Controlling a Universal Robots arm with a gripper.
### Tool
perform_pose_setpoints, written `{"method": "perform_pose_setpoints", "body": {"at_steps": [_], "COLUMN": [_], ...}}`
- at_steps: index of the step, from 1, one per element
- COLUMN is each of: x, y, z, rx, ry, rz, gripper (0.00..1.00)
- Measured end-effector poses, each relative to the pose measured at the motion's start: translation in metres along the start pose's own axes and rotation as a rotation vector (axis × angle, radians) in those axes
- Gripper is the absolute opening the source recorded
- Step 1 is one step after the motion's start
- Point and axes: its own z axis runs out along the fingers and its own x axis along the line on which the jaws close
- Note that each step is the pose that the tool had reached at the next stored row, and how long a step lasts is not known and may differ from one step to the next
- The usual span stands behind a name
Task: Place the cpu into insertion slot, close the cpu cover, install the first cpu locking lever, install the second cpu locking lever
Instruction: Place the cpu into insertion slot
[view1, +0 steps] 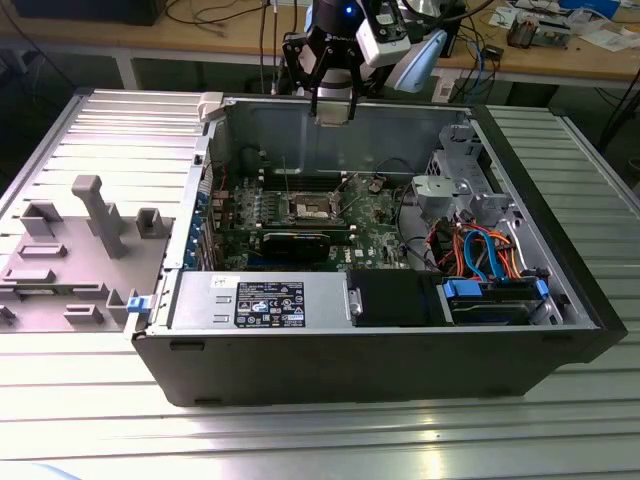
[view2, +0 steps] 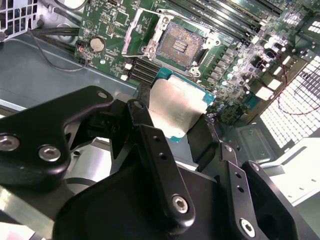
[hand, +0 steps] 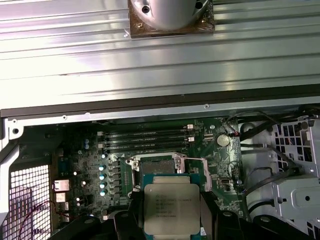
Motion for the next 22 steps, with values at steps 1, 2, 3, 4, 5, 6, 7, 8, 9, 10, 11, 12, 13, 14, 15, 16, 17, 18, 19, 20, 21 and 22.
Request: {"method": "perform_pose_setpoints", "body": {"at_steps": [1, 2, 3, 4, 5, 6, 7, 8, 9, 10, 11, 12, 13, 14, 15, 16, 17, 18, 19, 20, 21, 22], "x": [0.0, 0.0, 0.0, 0.0, 0.0, 0.0, 0.0, 0.0, 0.0, 0.0, 0.0, 0.0, 0.0, 0.0, 0.0, 0.0, 0.0, 0.0, 0.0, 0.0, 0.0, 0.0], "y": [0.0, 0.0, 0.0, 0.0, 0.0, 0.0, 0.0, 0.0, 0.0, 0.0, 0.0, 0.0, 0.0, 0.0, 0.0, 0.0, 0.0, 0.0, 0.0, 0.0, 0.0, 0.0], "z": [0.0, 0.0, 0.0, 0.0, 0.0, 0.0, 0.0, 0.0, 0.0, 0.0, 0.0, 0.0, 0.0, 0.0, 0.0, 0.0, 0.0, 0.0, 0.0, 0.0, 0.0, 0.0], "rx": [-0.0001, 0.0, 0.0, -0.0001, -0.0001, -0.0001, -0.0001, -0.0001, -0.0002, -0.0002, -0.0002, -0.0003, -0.0003, -0.0003, -0.0004, -0.0004, -0.0004, -0.0004, -0.0004, -0.0004, -0.0004, -0.0004], "ry": [-0.0001, -0.0001, -0.0001, -0.0001, -0.0002, -0.0003, -0.0005, -0.0005, -0.0007, -0.0008, -0.0008, -0.001, -0.0011, -0.0012, -0.0013, -0.0014, -0.0015, -0.0016, -0.0016, -0.0017, -0.0018, -0.0018], "rz": [0.001, 0.001, 0.001, 0.001, 0.002, 0.004, 0.005, 0.006, 0.007, 0.008, 0.009, 0.011, 0.012, 0.014, 0.014, 0.016, 0.017, 0.018, 0.018, 0.019, 0.02, 0.02], "gripper": [0.54, 0.54, 0.54, 0.54, 0.54, 0.54, 0.54, 0.54, 0.54, 0.54, 0.54, 0.54, 0.54, 0.54, 0.54, 0.54, 0.54, 0.54, 0.54, 0.54, 0.54, 0.54]}}
